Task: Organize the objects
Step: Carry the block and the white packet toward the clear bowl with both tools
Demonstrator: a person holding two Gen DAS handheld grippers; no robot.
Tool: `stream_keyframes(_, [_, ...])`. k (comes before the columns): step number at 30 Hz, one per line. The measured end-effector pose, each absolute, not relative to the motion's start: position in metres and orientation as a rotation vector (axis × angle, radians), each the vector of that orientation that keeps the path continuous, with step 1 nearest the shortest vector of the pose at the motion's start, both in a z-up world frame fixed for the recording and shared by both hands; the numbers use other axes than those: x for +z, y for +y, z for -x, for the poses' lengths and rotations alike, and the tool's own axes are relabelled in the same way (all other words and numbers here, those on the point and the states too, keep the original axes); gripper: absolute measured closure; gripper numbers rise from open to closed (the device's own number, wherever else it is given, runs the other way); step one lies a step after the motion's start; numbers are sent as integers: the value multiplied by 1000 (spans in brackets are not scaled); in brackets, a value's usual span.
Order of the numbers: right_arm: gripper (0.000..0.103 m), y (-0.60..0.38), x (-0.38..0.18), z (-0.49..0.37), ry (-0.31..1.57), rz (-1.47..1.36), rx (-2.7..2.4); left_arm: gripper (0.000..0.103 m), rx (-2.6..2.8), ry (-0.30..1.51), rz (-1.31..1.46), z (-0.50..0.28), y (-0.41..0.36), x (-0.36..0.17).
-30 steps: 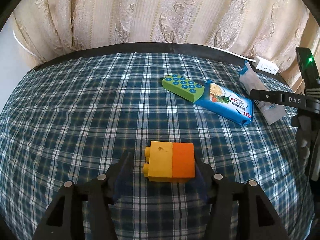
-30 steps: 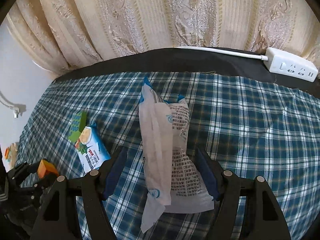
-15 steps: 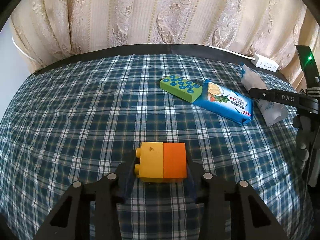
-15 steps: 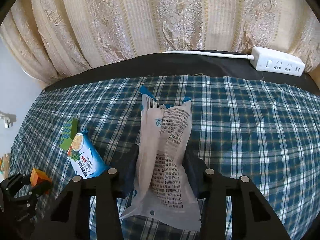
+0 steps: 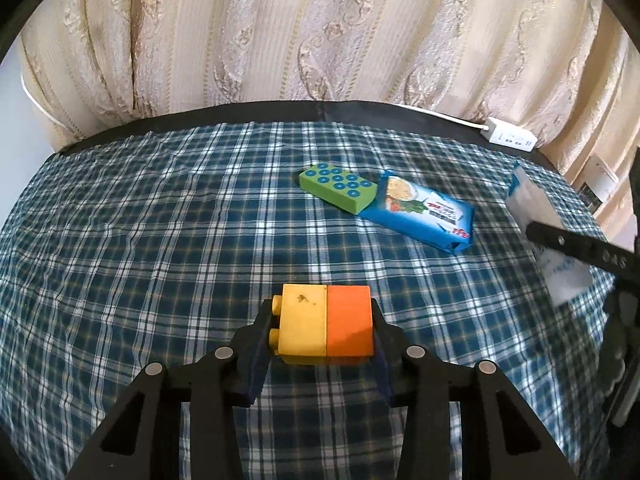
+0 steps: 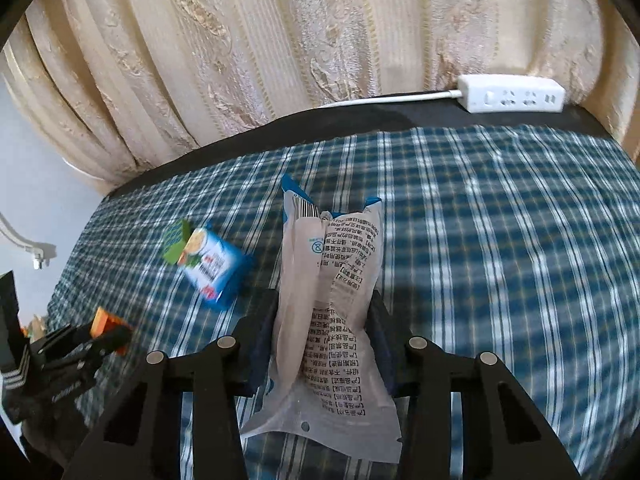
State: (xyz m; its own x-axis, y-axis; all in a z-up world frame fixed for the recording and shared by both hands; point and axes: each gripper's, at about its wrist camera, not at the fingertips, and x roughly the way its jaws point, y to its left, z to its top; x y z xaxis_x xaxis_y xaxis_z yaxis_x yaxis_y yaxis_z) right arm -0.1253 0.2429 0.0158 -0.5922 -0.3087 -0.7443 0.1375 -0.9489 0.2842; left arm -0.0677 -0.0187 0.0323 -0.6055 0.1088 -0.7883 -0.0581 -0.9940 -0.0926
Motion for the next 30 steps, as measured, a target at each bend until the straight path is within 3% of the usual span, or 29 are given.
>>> stream_keyframes(30, [59,324,52,-37,-598,-1163,-2752,58,2661,32,1255,35,24,40])
